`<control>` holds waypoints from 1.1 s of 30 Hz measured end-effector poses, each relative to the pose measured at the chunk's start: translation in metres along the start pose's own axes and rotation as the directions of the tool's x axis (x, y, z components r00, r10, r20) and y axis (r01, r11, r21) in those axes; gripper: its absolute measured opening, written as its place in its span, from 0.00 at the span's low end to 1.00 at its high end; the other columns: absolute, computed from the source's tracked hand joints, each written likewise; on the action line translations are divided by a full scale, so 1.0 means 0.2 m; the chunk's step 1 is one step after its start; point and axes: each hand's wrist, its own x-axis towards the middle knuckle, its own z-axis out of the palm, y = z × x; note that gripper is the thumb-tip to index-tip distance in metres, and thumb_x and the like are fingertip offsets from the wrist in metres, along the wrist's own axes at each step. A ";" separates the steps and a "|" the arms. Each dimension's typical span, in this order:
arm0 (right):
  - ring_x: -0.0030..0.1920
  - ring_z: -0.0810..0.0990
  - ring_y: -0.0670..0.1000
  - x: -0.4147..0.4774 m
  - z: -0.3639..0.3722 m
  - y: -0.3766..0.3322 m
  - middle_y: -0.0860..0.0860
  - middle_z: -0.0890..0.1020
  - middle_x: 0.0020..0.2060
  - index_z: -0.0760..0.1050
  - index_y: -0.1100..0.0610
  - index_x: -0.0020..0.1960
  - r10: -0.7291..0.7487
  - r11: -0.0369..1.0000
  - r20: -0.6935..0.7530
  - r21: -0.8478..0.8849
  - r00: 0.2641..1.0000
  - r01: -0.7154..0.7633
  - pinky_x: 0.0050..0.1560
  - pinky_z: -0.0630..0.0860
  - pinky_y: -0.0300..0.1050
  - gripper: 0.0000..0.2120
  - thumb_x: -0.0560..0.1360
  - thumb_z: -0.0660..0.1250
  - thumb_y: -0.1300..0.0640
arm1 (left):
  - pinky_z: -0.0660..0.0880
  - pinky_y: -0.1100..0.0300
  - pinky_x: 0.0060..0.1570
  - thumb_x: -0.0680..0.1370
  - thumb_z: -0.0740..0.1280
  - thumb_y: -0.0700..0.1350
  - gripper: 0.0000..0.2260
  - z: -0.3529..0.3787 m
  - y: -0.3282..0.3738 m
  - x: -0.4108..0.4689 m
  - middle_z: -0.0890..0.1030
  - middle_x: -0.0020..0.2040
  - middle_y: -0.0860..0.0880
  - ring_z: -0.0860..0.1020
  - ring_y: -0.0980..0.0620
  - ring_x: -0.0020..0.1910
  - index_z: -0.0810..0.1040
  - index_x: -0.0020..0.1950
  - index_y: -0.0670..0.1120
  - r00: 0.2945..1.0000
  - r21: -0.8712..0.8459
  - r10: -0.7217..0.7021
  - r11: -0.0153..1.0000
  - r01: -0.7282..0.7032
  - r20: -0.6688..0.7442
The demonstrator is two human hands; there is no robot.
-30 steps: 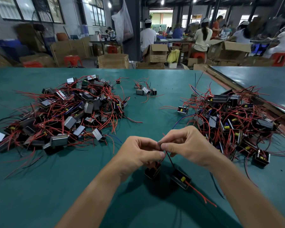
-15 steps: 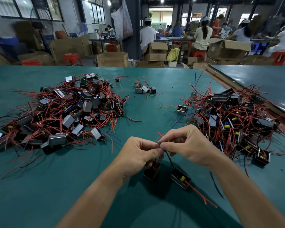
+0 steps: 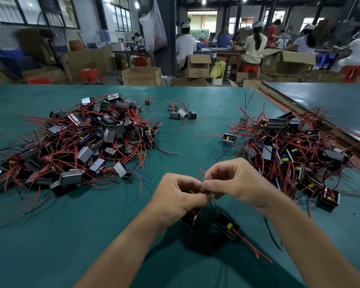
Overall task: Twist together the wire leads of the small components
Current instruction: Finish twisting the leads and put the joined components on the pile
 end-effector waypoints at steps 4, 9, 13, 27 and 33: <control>0.29 0.76 0.48 0.00 0.00 -0.01 0.53 0.81 0.29 0.81 0.57 0.34 0.061 0.998 -0.009 0.026 0.998 -0.061 0.33 0.75 0.38 0.11 0.72 0.72 0.68 | 0.64 0.68 0.26 0.67 0.74 0.37 0.03 0.00 0.00 -0.01 0.76 0.29 0.49 0.66 0.57 0.26 0.85 0.39 0.42 1.000 0.011 0.007 1.000 -0.007 0.009; 0.26 0.73 0.46 -0.01 -0.01 0.00 0.51 0.79 0.27 0.79 0.63 0.37 0.164 0.986 0.018 0.014 0.986 -0.164 0.32 0.74 0.37 0.07 0.74 0.70 0.67 | 0.65 0.67 0.27 0.65 0.72 0.40 0.06 0.01 0.00 -0.01 0.77 0.29 0.49 0.67 0.56 0.27 0.86 0.39 0.44 1.000 0.026 0.001 1.000 -0.001 0.007; 0.27 0.72 0.47 -0.01 -0.01 0.01 0.51 0.75 0.27 0.77 0.62 0.36 0.221 0.975 0.034 0.007 0.975 -0.221 0.32 0.75 0.38 0.09 0.75 0.69 0.66 | 0.64 0.64 0.30 0.64 0.72 0.41 0.07 0.01 0.00 -0.01 0.76 0.30 0.49 0.66 0.52 0.31 0.85 0.40 0.42 1.000 0.079 0.022 0.997 -0.021 -0.020; 0.29 0.72 0.48 0.00 -0.01 0.02 0.51 0.76 0.28 0.76 0.61 0.38 0.156 0.988 0.046 -0.023 0.987 -0.156 0.31 0.73 0.39 0.07 0.75 0.68 0.66 | 0.66 0.66 0.27 0.71 0.76 0.36 0.03 -0.02 0.00 0.00 0.79 0.29 0.46 0.68 0.56 0.26 0.86 0.38 0.43 0.998 0.003 -0.052 0.999 0.052 -0.036; 0.28 0.72 0.49 0.01 0.00 0.03 0.53 0.75 0.26 0.81 0.57 0.35 0.032 0.996 -0.056 -0.080 0.998 -0.036 0.30 0.71 0.40 0.12 0.74 0.69 0.68 | 0.64 0.67 0.24 0.73 0.74 0.37 0.07 -0.02 -0.01 0.01 0.78 0.28 0.47 0.66 0.57 0.22 0.86 0.36 0.45 0.996 -0.003 -0.065 0.998 0.065 -0.066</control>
